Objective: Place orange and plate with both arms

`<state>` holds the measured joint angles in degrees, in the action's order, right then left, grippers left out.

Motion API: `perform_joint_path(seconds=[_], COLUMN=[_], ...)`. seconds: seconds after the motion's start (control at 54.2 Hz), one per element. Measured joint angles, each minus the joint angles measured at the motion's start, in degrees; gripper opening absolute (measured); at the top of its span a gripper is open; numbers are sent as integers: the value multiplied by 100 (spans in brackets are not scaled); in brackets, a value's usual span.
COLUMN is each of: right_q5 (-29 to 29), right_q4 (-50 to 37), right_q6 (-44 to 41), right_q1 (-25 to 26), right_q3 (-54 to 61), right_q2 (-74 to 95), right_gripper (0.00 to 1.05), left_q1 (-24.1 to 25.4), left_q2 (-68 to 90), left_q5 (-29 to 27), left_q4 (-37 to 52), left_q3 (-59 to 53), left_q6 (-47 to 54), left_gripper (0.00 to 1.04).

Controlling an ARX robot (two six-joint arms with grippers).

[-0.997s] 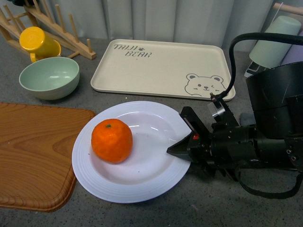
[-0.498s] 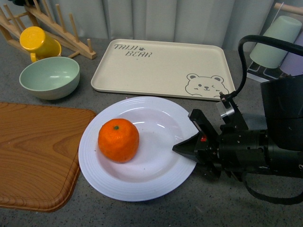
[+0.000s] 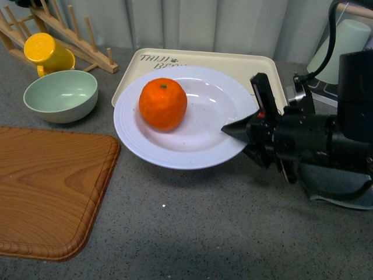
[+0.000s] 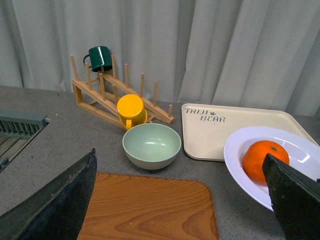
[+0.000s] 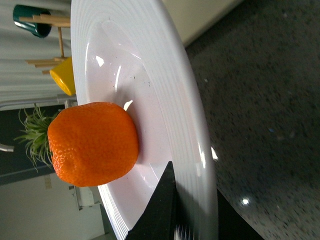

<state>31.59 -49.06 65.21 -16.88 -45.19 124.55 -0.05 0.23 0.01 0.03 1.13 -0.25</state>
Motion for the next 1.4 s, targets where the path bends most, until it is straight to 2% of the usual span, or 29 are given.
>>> perform_joint_path(seconds=[0.628, 0.997, 1.274, 1.292, 1.403], right_q5=[-1266, -2142, -2295, -2299, -2280], right_q4=[931, 1587, 2004, 2024, 2031], right_q6=[1200, 1821, 1853, 1845, 1849], right_q1=[-509, -787, -813, -813, -813], right_q3=[-2820, -3845, -4212, -4221, -4229], right_q2=[1274, 1969, 2208, 2208, 2216], right_gripper=[4, 4, 4, 4, 22], left_q1=[0, 0, 0, 0, 0], left_q2=[0, 0, 0, 0, 0], left_q5=[0, 0, 0, 0, 0], left_q4=[0, 0, 0, 0, 0], left_q3=[0, 0, 0, 0, 0], left_q6=[0, -2, 0, -2, 0], left_gripper=[98, 98, 98, 98, 98])
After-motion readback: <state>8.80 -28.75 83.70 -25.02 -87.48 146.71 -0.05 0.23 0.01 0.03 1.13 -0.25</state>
